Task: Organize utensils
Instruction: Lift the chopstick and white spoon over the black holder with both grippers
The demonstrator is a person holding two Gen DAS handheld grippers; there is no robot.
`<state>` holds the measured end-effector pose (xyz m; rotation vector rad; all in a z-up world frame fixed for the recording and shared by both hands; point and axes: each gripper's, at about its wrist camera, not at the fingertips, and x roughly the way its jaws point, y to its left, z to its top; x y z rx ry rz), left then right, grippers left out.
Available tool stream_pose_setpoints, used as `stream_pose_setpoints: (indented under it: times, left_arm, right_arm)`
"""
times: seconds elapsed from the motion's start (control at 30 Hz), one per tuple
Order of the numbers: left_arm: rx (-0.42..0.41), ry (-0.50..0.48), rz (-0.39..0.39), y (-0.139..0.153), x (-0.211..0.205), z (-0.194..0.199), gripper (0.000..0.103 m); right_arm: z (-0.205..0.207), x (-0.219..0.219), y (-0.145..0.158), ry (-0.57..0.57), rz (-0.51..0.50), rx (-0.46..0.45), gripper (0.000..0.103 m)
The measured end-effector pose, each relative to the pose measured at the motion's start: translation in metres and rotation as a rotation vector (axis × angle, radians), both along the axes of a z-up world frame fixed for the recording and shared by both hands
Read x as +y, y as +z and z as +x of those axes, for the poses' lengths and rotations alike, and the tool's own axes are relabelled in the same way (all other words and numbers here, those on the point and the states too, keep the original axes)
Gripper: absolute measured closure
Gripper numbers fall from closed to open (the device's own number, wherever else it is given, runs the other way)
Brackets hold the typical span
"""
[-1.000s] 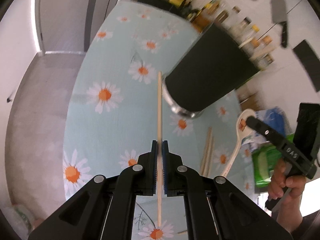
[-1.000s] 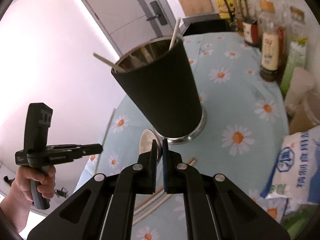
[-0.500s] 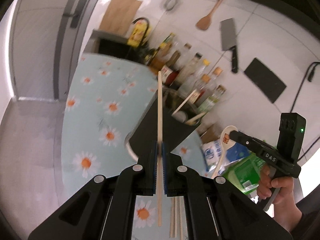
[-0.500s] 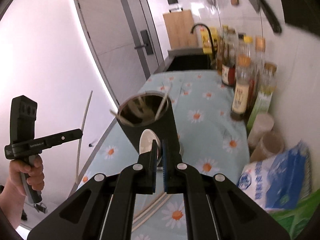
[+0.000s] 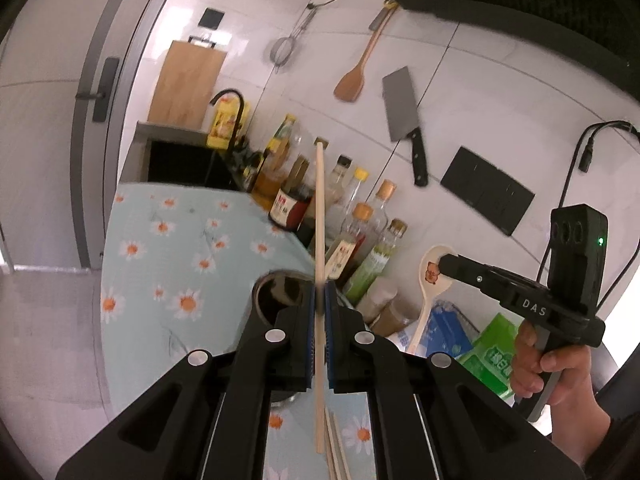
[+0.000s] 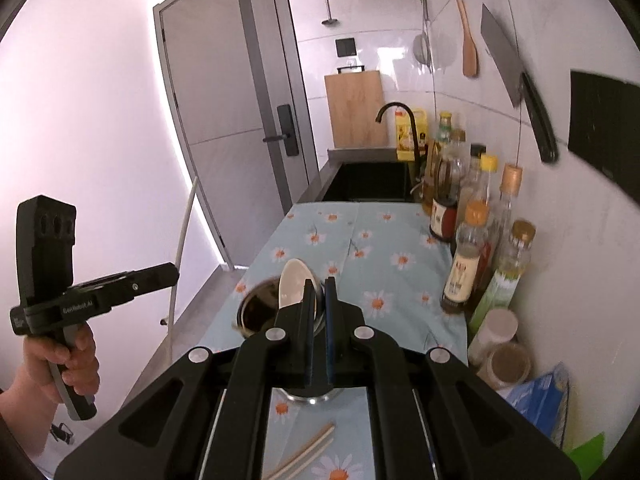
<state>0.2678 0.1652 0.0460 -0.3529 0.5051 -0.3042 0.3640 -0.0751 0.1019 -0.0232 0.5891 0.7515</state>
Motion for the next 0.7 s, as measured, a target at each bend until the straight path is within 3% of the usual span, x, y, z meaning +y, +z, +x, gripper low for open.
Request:
stream_pose_setpoints:
  times: [0.3, 0.53, 0.7]
  left_arm:
    - [-0.122, -0.023, 0.000, 0.029, 0.002, 0.013, 0.100]
    - [-0.162, -0.053, 0.006, 0.039, -0.002, 0.033, 0.100]
    - [-0.190, -0.021, 0.017, 0.038, -0.002, 0.047, 0.100]
  right_arm:
    - [0.015, 0.016, 0.034, -0.004, -0.009, -0.080, 0.097]
    - [0.031, 0.028, 0.051, -0.014, -0.037, -0.137, 0.097]
    - [0.044, 0.039, 0.054, -0.028, -0.073, -0.181, 0.097]
